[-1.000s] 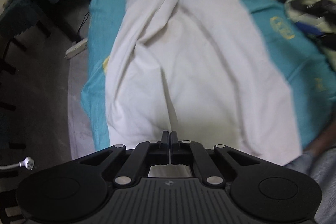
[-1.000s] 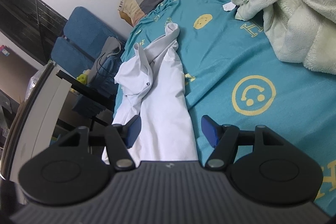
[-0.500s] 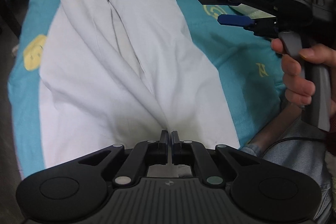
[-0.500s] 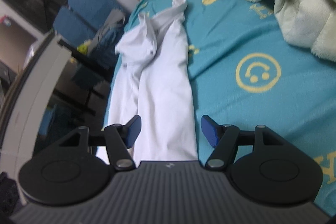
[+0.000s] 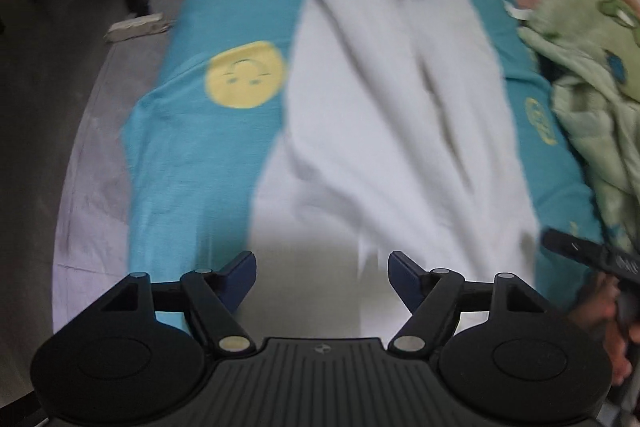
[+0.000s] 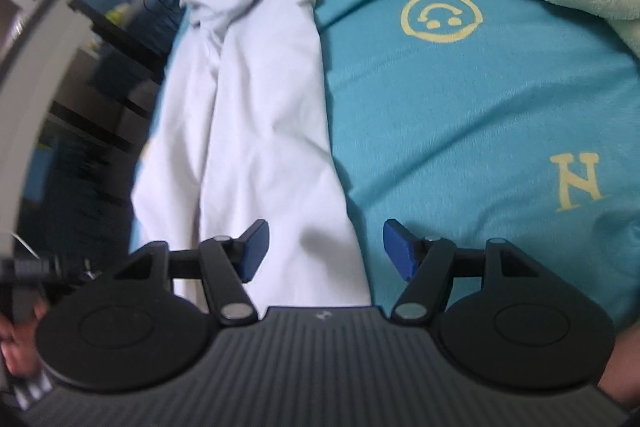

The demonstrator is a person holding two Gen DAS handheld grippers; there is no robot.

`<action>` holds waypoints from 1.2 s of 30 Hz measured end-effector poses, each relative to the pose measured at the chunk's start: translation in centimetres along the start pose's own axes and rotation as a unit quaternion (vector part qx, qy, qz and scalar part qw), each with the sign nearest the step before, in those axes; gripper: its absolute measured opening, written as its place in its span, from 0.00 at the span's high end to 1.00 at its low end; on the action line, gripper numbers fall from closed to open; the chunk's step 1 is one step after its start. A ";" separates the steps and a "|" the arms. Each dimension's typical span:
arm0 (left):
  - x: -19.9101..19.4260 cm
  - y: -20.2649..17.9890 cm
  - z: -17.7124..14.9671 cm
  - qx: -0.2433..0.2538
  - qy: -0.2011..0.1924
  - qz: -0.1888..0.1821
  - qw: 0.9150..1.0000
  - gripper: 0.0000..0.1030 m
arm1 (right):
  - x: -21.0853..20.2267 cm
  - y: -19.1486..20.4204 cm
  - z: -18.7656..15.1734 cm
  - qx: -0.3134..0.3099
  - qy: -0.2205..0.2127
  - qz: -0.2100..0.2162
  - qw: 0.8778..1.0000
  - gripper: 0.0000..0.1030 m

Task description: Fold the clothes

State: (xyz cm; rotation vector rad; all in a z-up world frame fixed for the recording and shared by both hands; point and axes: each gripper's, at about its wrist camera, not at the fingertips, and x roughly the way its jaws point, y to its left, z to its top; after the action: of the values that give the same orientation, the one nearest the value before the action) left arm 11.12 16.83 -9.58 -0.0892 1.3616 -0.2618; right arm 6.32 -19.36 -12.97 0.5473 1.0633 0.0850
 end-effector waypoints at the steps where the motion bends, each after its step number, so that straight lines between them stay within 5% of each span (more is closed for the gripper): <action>1: 0.8 0.8 0.3 -0.019 0.018 -0.009 1.000 0.25 | 0.2 0.4 -0.3 -0.010 0.002 -0.010 1.000 0.36; 10: 3.1 1.5 0.6 -0.028 0.096 -0.033 0.994 0.22 | 1.6 2.2 -2.1 -0.051 0.022 -0.091 0.994 0.37; 14: 2.8 0.6 0.2 0.008 0.121 -0.043 0.992 0.23 | 1.5 1.4 -2.4 -0.007 0.036 -0.076 0.996 0.36; 18: 2.3 -1.0 -0.7 0.065 0.169 -0.072 0.981 0.32 | 1.3 1.1 -3.5 0.035 0.079 -0.018 0.996 0.36; 22: 2.2 -3.7 -1.6 0.137 0.203 -0.046 0.969 0.41 | 1.5 2.8 -5.5 -0.007 0.122 0.005 0.992 0.36; 24: 1.8 -4.8 -2.0 0.163 0.204 -0.025 0.965 0.53 | 1.7 4.1 -6.3 -0.053 0.119 -0.013 0.991 0.40; 25: 1.5 -5.2 -2.2 0.173 0.202 -0.016 0.964 0.60 | 1.7 4.8 -6.6 -0.076 0.114 -0.024 0.990 0.43; 26: 1.2 -5.4 -2.4 0.180 0.197 -0.004 0.964 0.65 | 1.7 5.5 -6.9 -0.098 0.109 -0.035 0.989 0.56; 27: 0.6 -5.4 -2.5 0.178 0.187 0.002 0.966 0.78 | 1.7 6.1 -7.1 -0.118 0.104 -0.044 0.987 0.83; 28: -0.1 -5.3 -2.6 0.171 0.176 0.005 0.969 0.82 | 1.6 6.4 -7.3 -0.127 0.098 -0.046 0.986 0.90; 31: -2.5 -4.9 -2.8 0.145 0.134 0.002 0.980 0.90 | 0.5 6.0 -6.7 -0.113 0.080 -0.020 0.990 0.91; 36: -10.2 -3.7 -3.3 0.057 0.004 -0.085 0.995 0.91 | -3.1 4.2 -3.9 -0.064 0.055 0.047 0.995 0.92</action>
State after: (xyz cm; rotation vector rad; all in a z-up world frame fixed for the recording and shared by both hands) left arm 5.52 15.99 0.22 -0.1094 1.3465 -0.4818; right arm 2.29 -15.22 -9.97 0.4807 1.1308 0.2672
